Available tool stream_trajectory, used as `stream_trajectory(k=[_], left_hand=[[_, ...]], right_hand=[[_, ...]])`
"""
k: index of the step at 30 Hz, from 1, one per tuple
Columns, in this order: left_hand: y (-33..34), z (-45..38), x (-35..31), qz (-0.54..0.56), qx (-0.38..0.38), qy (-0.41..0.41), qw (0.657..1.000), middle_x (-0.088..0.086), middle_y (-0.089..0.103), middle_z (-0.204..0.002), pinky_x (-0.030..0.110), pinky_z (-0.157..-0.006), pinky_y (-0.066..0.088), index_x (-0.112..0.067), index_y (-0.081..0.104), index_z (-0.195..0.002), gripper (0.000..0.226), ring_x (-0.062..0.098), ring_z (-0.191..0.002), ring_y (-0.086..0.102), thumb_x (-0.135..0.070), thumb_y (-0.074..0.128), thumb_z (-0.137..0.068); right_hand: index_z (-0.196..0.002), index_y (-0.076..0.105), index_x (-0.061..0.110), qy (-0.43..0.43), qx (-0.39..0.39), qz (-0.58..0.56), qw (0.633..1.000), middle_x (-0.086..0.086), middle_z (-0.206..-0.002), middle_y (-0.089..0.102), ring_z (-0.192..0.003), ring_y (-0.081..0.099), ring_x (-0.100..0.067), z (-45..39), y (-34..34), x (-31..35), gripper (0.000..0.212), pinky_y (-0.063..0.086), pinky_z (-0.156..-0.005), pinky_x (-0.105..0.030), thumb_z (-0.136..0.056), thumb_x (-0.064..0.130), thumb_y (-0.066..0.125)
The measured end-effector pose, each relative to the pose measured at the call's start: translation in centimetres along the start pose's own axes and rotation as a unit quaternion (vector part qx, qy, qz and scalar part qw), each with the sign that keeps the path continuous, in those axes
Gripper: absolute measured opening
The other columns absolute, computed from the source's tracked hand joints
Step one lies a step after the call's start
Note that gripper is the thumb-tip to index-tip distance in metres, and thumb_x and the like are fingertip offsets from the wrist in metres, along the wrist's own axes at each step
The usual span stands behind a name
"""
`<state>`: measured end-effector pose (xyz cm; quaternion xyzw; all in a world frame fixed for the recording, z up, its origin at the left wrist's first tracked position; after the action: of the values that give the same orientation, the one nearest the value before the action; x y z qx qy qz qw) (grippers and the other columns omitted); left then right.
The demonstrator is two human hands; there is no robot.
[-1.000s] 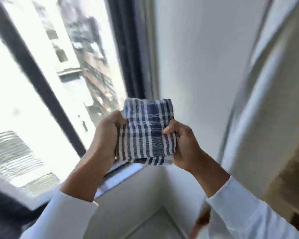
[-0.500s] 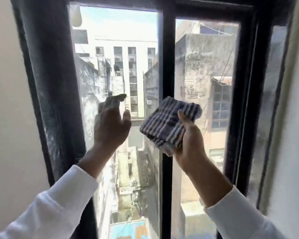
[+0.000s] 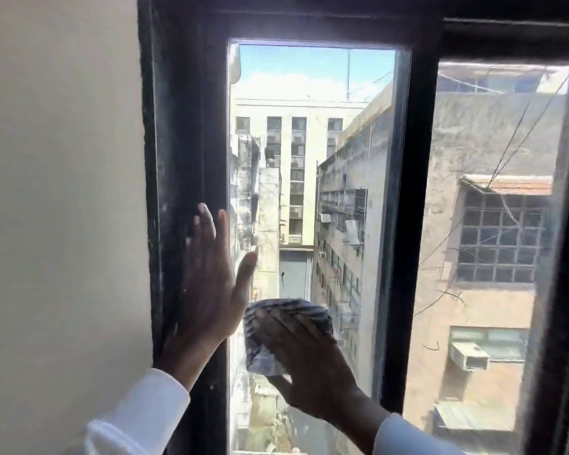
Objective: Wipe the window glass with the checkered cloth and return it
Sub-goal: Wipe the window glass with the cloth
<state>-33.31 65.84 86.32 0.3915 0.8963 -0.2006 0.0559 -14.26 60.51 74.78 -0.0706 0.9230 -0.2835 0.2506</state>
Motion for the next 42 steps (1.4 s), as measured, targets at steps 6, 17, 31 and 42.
stream_trajectory(k=[6, 17, 31, 42], left_hand=[[-0.2, 0.1, 0.1, -0.003, 0.011, -0.009, 1.000, -0.011, -0.031, -0.184, 0.030, -0.136, -0.020, -0.031, -0.012, -0.178, 0.090, 0.009, -0.173, -0.022, -0.078, 0.005, -0.104], [0.2, -0.1, 0.8, 0.013, 0.011, -0.001, 1.000, -0.013, -0.026, -0.185, 0.045, -0.140, -0.006, -0.038, -0.017, -0.175, 0.082, 0.007, -0.173, -0.020, -0.071, 0.019, -0.109], [-0.4, 0.1, 1.3, 0.053, 0.041, 0.007, 0.998, -0.019, -0.033, -0.182, 0.040, -0.139, -0.014, -0.041, -0.020, -0.173, 0.086, 0.004, -0.171, -0.025, -0.080, 0.014, -0.104], [-0.5, 0.1, 1.4, 0.047, 0.033, 0.001, 0.998, -0.015, -0.026, -0.185, 0.021, -0.133, -0.021, -0.037, -0.015, -0.177, 0.085, 0.006, -0.172, -0.022, -0.074, 0.020, -0.108]], right_hand=[[-0.170, 0.045, 0.015, 0.214, -0.184, -0.023, 0.959, -0.003, -0.177, 0.046, -0.169, 0.036, -0.019, -5.5, -4.7, -6.1, 0.067, 0.017, -0.143, -0.044, -0.116, 0.055, 0.046], [-0.167, 0.047, 0.020, 0.174, -0.196, 0.004, 0.965, -0.004, -0.178, 0.044, -0.170, 0.035, -0.025, -10.9, -7.8, -7.8, 0.058, 0.016, -0.144, -0.047, -0.114, 0.043, 0.053], [-0.167, 0.049, 0.021, 0.048, -0.131, -0.038, 0.990, 0.003, -0.173, 0.048, -0.163, 0.043, -0.020, -5.7, -5.1, -3.5, 0.062, 0.021, -0.141, -0.041, -0.106, 0.026, 0.059], [-0.162, 0.055, 0.023, 0.082, -0.169, -0.049, 0.981, 0.005, -0.165, 0.060, -0.155, 0.052, -0.018, -9.5, -7.5, -7.2, 0.064, 0.026, -0.141, -0.038, -0.100, 0.008, 0.053]])
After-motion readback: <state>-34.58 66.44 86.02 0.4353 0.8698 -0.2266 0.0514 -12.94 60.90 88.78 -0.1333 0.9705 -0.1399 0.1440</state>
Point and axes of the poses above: each hand's wrist, its own z-axis away from the middle knuckle, its own y-axis out of the palm, x = y × z, the point moved 1 cm from there along -z, towards the middle knuckle
